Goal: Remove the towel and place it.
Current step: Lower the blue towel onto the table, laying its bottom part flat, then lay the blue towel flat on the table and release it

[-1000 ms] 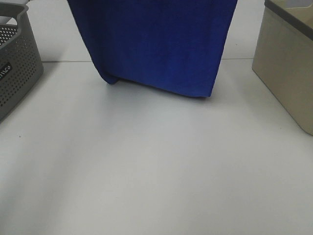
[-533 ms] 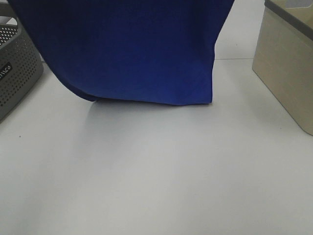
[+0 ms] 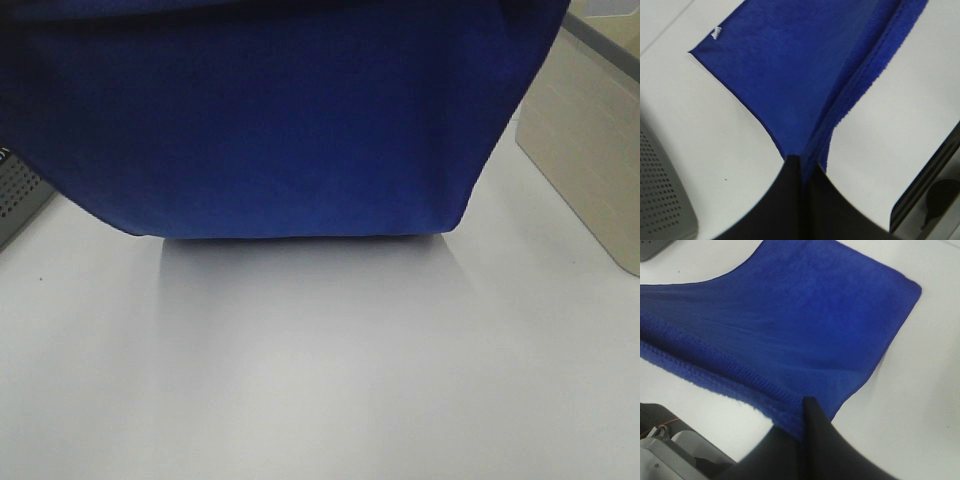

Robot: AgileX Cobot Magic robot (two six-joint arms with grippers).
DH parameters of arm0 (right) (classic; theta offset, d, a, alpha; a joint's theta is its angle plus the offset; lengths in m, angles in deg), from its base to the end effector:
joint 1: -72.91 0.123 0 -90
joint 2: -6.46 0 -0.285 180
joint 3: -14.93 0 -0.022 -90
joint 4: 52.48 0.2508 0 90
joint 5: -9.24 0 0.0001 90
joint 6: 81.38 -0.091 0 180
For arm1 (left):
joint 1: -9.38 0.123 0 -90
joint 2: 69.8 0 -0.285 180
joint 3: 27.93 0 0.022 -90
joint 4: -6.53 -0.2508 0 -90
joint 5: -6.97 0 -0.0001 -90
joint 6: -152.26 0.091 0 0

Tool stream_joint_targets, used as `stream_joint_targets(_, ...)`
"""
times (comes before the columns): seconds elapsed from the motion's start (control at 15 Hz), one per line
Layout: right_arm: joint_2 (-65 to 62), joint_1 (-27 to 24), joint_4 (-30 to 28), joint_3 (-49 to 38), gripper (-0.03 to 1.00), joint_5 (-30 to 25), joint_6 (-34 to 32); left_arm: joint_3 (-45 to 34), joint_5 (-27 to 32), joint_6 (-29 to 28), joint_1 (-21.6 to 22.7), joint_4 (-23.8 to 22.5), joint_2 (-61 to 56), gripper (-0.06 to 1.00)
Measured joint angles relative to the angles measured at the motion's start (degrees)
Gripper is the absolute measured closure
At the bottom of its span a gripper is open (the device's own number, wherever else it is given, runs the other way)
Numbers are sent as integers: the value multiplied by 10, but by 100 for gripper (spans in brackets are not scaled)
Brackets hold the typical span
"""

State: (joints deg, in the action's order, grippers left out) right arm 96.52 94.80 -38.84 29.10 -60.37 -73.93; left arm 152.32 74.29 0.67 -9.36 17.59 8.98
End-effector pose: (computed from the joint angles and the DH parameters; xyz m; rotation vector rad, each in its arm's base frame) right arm 0.2607 0.1264 0.4178 -0.6279 2.4676 0.4152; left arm 0.2189 -0.0913 0.4002 0.9876 2.3257 -0.1884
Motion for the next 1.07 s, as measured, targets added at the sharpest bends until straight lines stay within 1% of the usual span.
stream_joint_targets(0.2, -29, 3, 13, -76, 95, 1, 0, -79, -2, -5, 0, 35, -32, 94)
stream_joint_targets(0.47, -64, 3, 44, -184, 95, 2, 0, -189, -5, -15, 0, 76, -68, 94)
stream_joint_targets(0.6, -74, 3, 59, -239, 95, 3, 0, -248, -5, -17, 0, 109, -74, 94)
stream_joint_targets(0.73, -81, 3, 75, -297, 95, 3, 0, -299, -6, -17, 0, 131, -75, 94)
stream_joint_targets(1.0, -83, 3, 116, -413, 95, 6, 0, -375, -6, -53, 0, 161, -75, 94)
stream_joint_targets(1.07, -83, 3, 123, -441, 95, 7, 0, -394, -5, -57, 0, 175, -75, 94)
